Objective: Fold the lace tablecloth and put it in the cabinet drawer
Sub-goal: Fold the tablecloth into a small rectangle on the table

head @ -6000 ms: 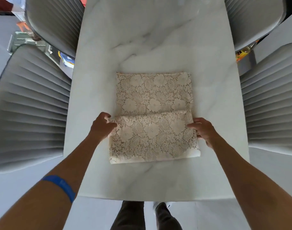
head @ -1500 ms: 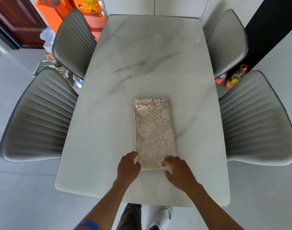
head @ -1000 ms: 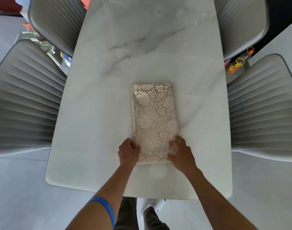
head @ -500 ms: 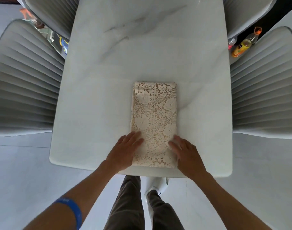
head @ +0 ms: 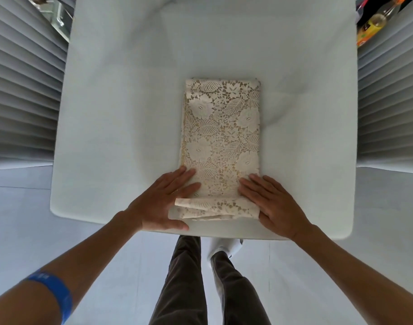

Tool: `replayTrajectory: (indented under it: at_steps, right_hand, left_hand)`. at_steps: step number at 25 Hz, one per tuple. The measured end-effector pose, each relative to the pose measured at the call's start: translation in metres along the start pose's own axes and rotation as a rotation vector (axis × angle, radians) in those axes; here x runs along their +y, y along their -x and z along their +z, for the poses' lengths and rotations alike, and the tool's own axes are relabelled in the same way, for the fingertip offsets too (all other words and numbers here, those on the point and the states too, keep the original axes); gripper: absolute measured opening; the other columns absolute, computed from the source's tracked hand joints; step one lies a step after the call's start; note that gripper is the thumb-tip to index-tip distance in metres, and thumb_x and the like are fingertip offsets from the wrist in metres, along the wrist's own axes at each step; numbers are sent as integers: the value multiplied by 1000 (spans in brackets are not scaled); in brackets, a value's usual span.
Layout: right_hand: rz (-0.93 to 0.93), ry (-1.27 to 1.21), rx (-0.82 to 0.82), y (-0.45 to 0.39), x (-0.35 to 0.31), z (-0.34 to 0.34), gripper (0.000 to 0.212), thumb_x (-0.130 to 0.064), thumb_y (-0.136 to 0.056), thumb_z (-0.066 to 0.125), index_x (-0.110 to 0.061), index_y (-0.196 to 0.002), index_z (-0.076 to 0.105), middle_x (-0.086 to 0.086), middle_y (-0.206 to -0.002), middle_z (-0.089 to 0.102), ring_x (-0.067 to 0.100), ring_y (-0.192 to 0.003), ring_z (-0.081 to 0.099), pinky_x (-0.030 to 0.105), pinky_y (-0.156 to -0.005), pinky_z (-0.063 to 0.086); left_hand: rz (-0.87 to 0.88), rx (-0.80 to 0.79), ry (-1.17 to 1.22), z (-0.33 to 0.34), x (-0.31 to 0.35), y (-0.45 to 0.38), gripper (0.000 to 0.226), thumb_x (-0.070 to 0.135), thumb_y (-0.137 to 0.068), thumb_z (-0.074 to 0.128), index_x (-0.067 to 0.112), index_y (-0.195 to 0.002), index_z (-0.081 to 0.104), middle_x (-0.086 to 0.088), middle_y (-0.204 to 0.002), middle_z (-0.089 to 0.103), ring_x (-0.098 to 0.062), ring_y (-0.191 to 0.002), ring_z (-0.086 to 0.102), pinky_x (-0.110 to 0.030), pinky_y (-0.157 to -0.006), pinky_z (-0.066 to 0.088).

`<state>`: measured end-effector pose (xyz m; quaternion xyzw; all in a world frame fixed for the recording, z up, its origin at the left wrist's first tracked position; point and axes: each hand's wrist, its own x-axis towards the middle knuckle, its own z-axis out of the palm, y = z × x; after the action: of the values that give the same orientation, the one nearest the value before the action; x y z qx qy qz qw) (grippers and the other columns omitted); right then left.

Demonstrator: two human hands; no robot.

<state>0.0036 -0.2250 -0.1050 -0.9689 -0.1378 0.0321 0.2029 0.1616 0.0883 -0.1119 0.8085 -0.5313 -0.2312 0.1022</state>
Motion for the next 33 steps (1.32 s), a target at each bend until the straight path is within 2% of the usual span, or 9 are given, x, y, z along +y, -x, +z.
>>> replayTrajectory:
  at_steps: [4, 7, 9, 12, 16, 19, 26, 31, 33]
  right_hand:
    - [281, -548, 204, -13, 3, -11, 36, -37, -94, 51, -31, -128, 60, -11, -129, 61, 6, -123, 54, 27, -102, 43]
    - [109, -298, 128, -19, 11, -22, 47, -45, -92, 57, -24, -134, 54, -3, -129, 63, 15, -115, 57, 27, -101, 43]
    - [-92, -18, 40, -21, 17, -23, 57, -40, -86, 67, -10, -133, 55, 6, -131, 62, 21, -120, 56, 36, -106, 42]
    - [-124, 37, 53, -21, 18, -22, 37, -31, -83, 66, -11, -114, 68, 6, -117, 70, 25, -115, 62, 41, -101, 47]
    - [461, -581, 92, -43, 12, -42, 37, -61, -85, 53, -30, -99, 68, -2, -81, 74, 7, -72, 67, 25, -61, 48]
    - [707, -614, 159, -79, 17, -43, 28, -57, -91, 50, -31, -87, 62, -6, -70, 67, 4, -67, 61, 23, -59, 45]
    - [972, -284, 323, -117, 15, -18, 48, -46, -101, 31, -10, -78, 52, 14, -69, 63, 38, -68, 58, 38, -59, 41]
    - [1030, -177, 328, -123, 16, -13, 52, -44, -103, 28, -8, -83, 59, 18, -72, 66, 40, -70, 60, 39, -61, 44]
    - [1069, -159, 351, -123, 14, -11, 52, -44, -103, 26, -8, -84, 59, 18, -73, 66, 41, -71, 60, 36, -60, 39]
  left_hand:
    - [19, 268, 170, -8, -1, -13, 68, 48, -79, 69, 28, -140, 46, 0, -149, 45, -17, -139, 37, -34, -107, 38]
    - [-113, 482, 372, -20, 5, -30, 41, 31, -78, 74, 23, -117, 63, -2, -112, 68, -21, -107, 57, -36, -86, 54]
    - [-84, 417, 294, -26, 5, -31, 42, 23, -73, 82, 18, -113, 70, -3, -115, 70, -24, -108, 61, -40, -88, 54]
    - [30, 309, 106, -33, 2, -27, 48, 28, -67, 87, 17, -112, 72, -3, -119, 69, -26, -111, 63, -39, -93, 50]
    - [-353, 275, 643, -48, 6, -43, 33, 55, -74, 61, 27, -92, 67, -3, -87, 66, -13, -82, 59, -28, -73, 45]
    - [-659, 318, 908, -49, 6, -63, 56, 65, -79, 53, 11, -83, 67, -20, -82, 68, -15, -71, 55, -35, -66, 44]
    - [-845, 557, 498, -40, 18, -84, 48, 54, -97, 38, 21, -62, 34, 5, -46, 38, -13, -46, 40, -27, -48, 25]
    - [-918, 551, 510, -46, 14, -90, 45, 46, -98, 44, 20, -61, 37, 4, -49, 45, -17, -47, 42, -30, -53, 33]
    - [-911, 621, 411, -58, 14, -86, 26, 36, -96, 51, 18, -77, 50, 1, -71, 59, -22, -65, 55, -34, -62, 44]
